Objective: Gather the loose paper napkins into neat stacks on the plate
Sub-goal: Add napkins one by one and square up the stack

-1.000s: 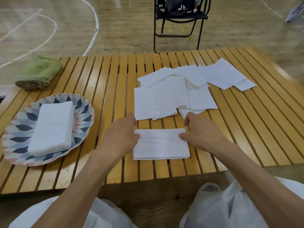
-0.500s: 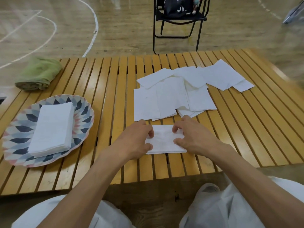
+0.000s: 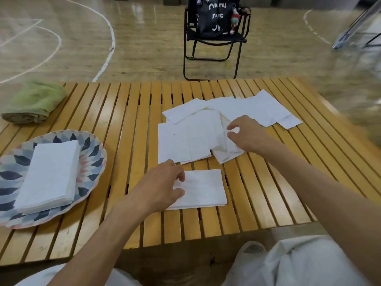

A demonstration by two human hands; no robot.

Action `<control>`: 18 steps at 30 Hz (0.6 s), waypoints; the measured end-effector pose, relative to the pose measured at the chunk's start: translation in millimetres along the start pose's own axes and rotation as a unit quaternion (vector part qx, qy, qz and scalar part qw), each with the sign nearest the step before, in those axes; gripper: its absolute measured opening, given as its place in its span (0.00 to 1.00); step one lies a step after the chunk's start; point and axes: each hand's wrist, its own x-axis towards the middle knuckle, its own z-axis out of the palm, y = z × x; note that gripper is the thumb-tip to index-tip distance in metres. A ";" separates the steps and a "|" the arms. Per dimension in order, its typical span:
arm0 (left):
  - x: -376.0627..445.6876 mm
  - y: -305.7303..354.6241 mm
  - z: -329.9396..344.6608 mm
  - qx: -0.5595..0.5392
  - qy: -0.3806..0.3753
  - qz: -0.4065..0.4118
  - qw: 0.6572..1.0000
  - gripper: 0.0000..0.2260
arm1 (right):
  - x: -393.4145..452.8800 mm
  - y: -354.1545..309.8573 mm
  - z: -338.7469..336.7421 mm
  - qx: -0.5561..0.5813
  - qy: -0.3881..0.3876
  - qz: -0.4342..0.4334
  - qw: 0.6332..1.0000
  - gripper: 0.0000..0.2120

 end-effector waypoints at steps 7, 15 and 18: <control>7.4 5.4 0.0 -0.027 0.033 0.007 0.999 0.11 | 36.3 13.9 26.4 -0.155 -0.054 -0.003 0.986 0.21; 9.8 11.0 -6.0 -0.045 0.063 0.002 0.997 0.13 | -0.7 -10.2 -3.2 0.042 0.218 -0.036 0.974 0.11; 9.4 10.6 -9.5 -0.066 0.081 -0.001 0.994 0.14 | -24.4 -23.8 -20.5 0.095 0.262 -0.066 0.958 0.06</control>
